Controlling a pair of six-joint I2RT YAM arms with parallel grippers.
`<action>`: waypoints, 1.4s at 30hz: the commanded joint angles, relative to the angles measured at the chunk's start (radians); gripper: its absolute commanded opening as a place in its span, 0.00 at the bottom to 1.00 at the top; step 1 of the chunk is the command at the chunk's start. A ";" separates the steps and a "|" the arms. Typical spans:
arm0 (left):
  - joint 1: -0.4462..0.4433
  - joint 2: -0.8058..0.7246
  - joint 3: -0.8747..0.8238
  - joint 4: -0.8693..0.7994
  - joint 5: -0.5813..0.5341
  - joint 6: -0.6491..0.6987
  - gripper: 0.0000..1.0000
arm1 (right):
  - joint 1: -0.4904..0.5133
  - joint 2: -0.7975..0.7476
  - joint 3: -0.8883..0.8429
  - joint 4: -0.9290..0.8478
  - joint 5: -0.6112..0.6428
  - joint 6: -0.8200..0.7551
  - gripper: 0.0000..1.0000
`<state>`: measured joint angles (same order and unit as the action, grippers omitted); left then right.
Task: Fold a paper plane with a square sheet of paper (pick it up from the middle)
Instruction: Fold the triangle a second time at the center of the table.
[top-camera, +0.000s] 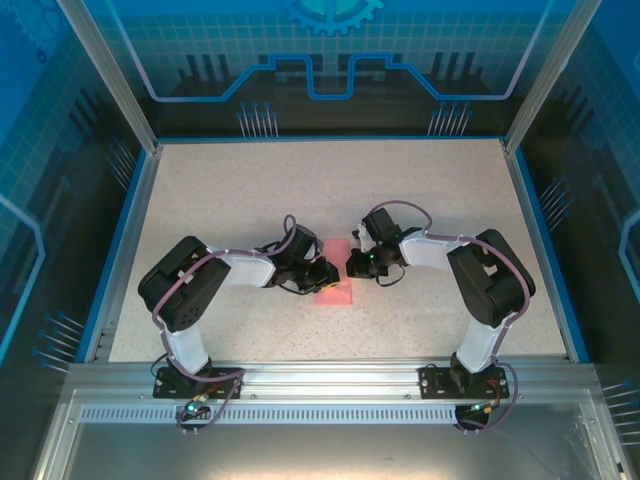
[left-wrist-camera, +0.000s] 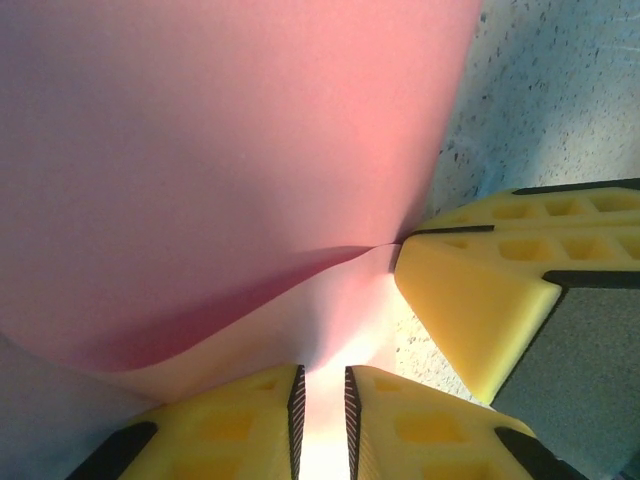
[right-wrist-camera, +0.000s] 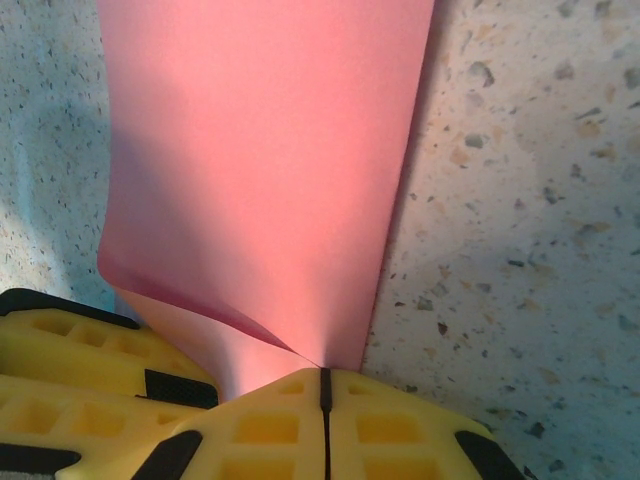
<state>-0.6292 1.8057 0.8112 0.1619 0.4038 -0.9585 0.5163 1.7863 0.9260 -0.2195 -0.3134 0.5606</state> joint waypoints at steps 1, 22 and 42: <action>-0.003 0.020 0.022 -0.036 -0.013 0.026 0.22 | -0.010 0.031 0.011 -0.028 0.035 0.012 0.07; -0.010 0.013 0.005 -0.121 -0.098 -0.053 0.15 | 0.059 -0.222 -0.071 -0.083 0.002 0.055 0.16; -0.010 0.017 0.003 -0.131 -0.124 -0.079 0.14 | 0.140 -0.098 -0.119 -0.127 0.052 0.064 0.08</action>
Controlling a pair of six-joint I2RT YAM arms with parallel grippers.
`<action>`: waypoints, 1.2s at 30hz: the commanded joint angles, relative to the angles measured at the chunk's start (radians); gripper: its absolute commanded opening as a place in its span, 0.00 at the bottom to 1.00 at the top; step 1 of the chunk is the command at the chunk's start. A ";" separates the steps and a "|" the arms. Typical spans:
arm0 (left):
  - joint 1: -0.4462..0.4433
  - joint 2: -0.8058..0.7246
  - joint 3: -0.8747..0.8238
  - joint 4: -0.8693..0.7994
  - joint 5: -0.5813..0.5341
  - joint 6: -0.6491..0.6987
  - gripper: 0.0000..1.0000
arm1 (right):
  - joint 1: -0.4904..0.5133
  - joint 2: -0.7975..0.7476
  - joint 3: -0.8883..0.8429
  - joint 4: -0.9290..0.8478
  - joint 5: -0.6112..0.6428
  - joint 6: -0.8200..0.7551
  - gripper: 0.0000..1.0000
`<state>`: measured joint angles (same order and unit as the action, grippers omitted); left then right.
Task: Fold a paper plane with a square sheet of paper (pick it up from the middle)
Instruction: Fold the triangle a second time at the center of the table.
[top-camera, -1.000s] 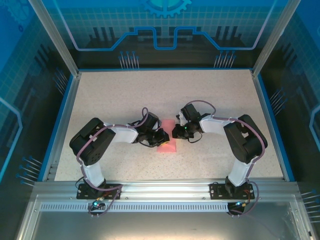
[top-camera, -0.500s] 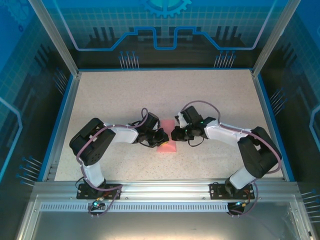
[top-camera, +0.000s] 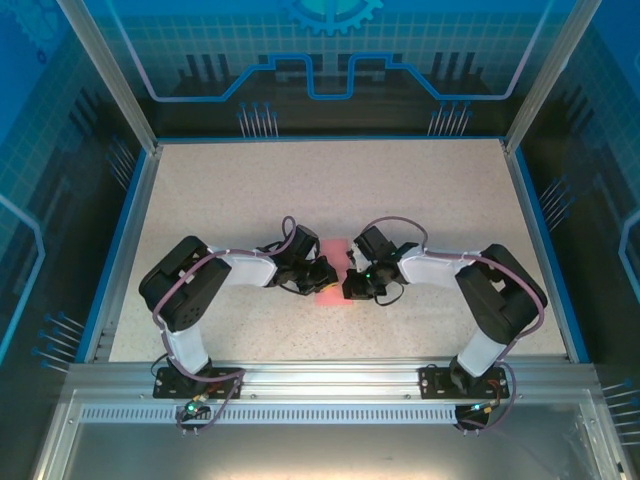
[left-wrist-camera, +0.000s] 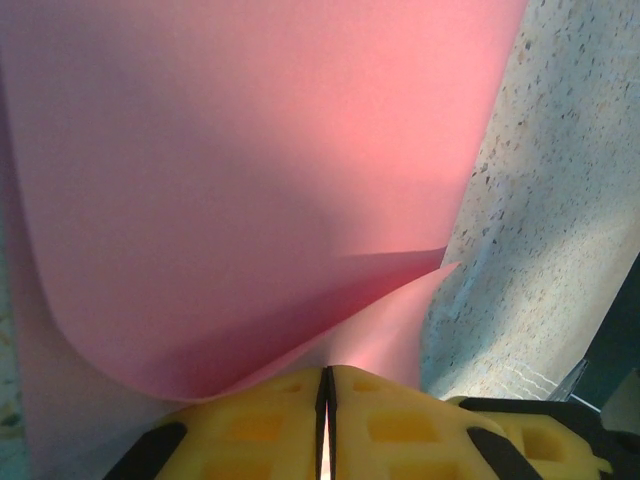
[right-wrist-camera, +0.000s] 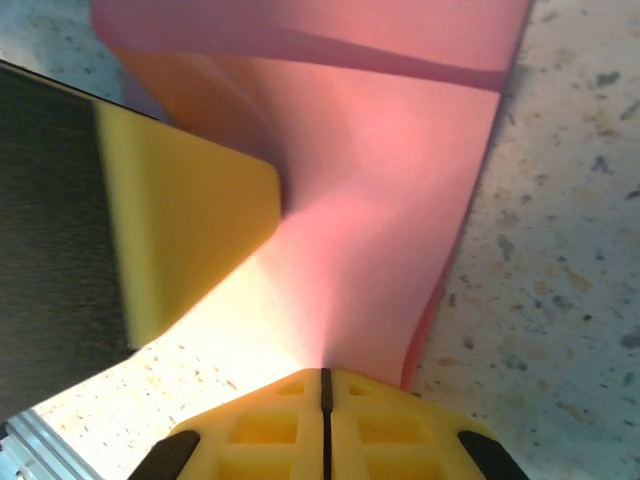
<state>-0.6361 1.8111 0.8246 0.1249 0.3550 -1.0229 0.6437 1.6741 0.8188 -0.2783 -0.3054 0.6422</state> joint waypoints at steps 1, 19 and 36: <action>-0.003 0.012 -0.010 -0.097 -0.076 -0.013 0.14 | 0.013 0.014 -0.011 -0.081 0.057 -0.021 0.08; -0.002 0.006 -0.016 -0.100 -0.086 -0.007 0.14 | 0.012 -0.131 0.004 -0.115 -0.011 -0.058 0.10; -0.003 -0.005 -0.004 -0.107 -0.088 -0.004 0.15 | 0.013 0.033 -0.010 -0.115 0.001 -0.065 0.09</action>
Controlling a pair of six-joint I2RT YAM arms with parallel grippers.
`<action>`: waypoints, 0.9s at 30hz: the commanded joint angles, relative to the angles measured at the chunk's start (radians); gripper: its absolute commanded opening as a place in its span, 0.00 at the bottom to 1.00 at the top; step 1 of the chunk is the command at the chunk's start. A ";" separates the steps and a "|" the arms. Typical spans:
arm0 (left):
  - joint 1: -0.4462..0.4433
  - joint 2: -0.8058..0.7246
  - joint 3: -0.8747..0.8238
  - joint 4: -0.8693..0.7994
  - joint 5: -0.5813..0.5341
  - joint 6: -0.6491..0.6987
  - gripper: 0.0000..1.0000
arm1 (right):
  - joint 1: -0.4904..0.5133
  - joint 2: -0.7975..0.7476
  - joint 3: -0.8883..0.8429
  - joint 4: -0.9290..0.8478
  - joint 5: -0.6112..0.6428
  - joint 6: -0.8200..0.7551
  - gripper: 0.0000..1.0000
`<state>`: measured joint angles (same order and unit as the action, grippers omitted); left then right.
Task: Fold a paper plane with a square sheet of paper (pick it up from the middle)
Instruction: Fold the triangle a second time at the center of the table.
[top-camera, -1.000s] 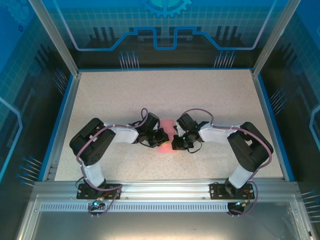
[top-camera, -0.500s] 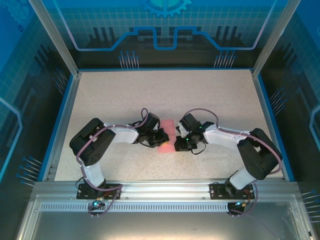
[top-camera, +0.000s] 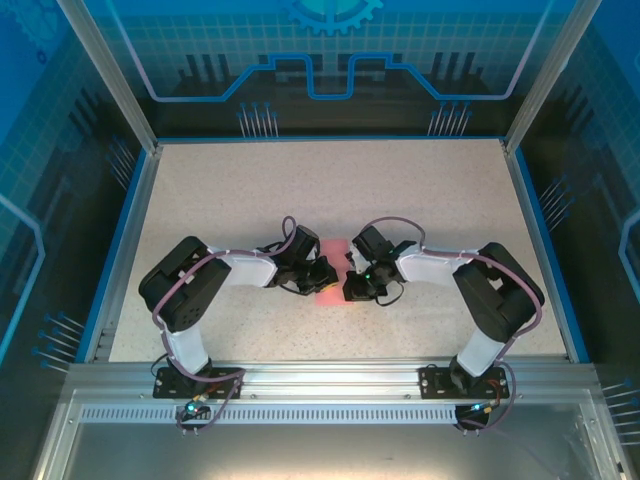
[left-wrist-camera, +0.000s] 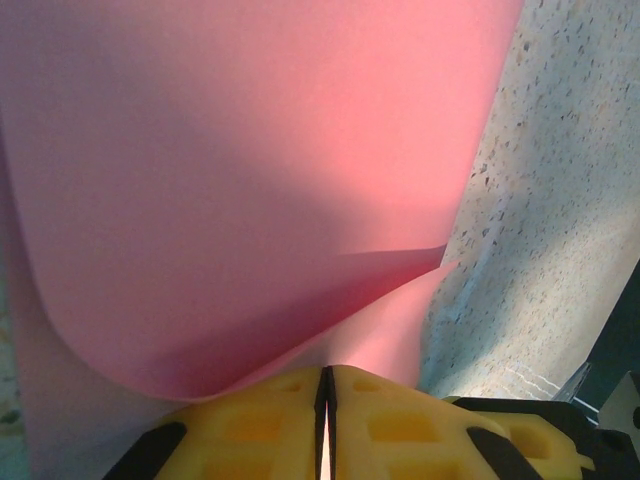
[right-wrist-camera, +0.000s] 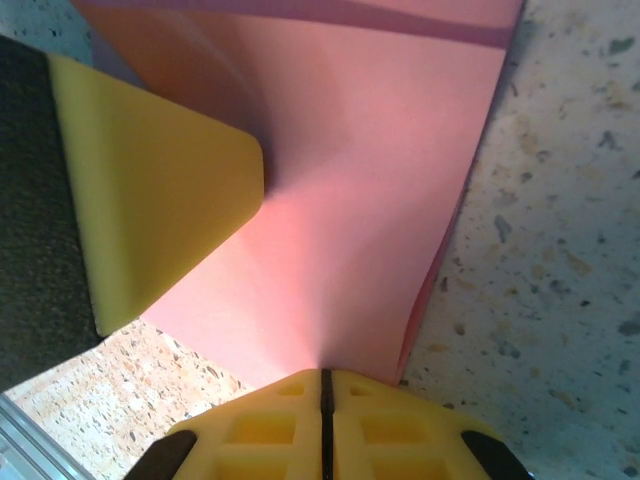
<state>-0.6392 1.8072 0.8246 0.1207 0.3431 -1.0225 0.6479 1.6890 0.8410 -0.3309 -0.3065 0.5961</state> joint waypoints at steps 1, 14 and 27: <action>0.000 -0.003 -0.001 -0.102 -0.077 0.001 0.15 | 0.007 0.020 -0.038 -0.077 0.013 -0.024 0.09; 0.078 0.024 0.047 -0.077 -0.052 0.086 0.17 | -0.019 0.041 -0.097 -0.134 0.035 -0.045 0.09; 0.180 0.035 0.004 -0.067 -0.045 0.150 0.18 | -0.030 0.043 -0.104 -0.149 0.048 -0.045 0.08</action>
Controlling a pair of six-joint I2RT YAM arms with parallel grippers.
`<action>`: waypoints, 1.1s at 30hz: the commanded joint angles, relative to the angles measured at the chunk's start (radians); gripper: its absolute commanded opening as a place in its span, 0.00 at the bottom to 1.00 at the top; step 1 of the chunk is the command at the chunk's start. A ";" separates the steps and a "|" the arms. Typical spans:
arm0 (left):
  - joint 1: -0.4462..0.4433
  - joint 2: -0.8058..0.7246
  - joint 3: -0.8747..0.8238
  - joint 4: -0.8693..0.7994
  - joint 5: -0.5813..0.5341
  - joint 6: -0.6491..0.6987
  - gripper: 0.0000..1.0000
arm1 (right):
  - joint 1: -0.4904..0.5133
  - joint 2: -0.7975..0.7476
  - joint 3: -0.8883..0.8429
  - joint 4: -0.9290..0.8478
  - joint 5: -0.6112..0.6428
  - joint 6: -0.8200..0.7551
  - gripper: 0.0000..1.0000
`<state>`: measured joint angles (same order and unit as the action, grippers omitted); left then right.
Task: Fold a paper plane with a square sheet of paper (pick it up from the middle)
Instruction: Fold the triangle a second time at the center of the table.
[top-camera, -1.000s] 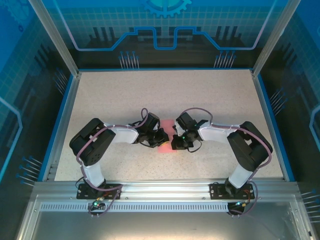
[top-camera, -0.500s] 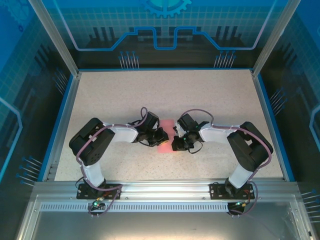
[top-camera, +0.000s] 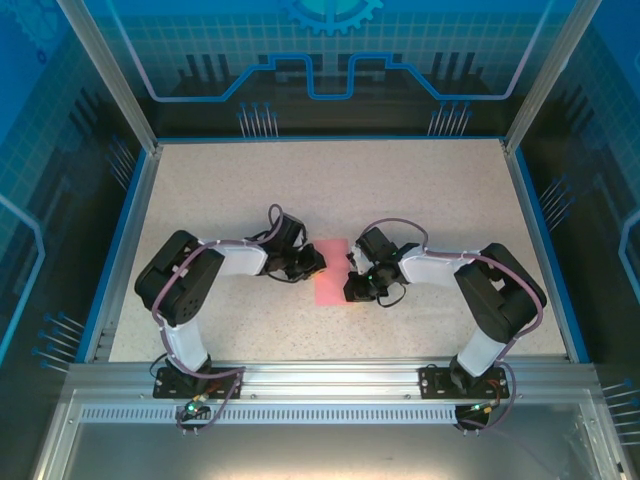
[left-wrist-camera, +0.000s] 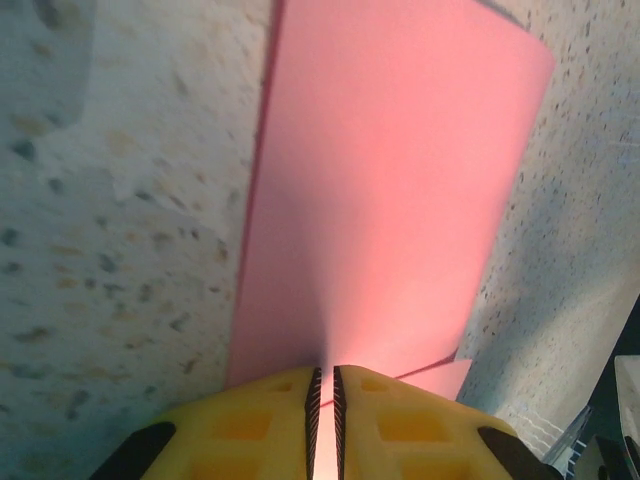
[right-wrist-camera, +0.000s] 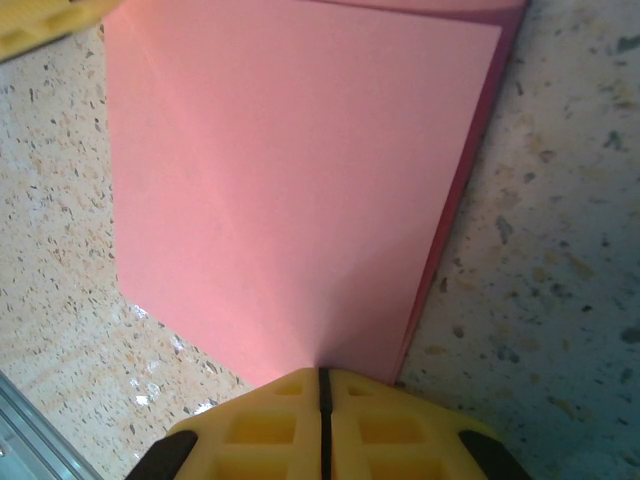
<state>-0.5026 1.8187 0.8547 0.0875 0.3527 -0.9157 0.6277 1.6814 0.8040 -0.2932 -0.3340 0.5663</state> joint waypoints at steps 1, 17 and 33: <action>0.051 0.022 -0.025 -0.034 -0.052 0.051 0.18 | -0.010 0.051 -0.068 -0.185 0.076 -0.014 0.09; -0.062 -0.169 -0.035 0.016 -0.016 0.019 0.21 | -0.011 0.070 -0.069 -0.162 0.073 0.006 0.09; -0.080 -0.059 -0.079 0.018 -0.099 0.010 0.12 | -0.016 0.006 -0.066 -0.144 0.055 0.002 0.09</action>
<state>-0.5915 1.7405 0.7826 0.1131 0.2947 -0.9142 0.6209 1.6730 0.7914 -0.2832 -0.3485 0.5678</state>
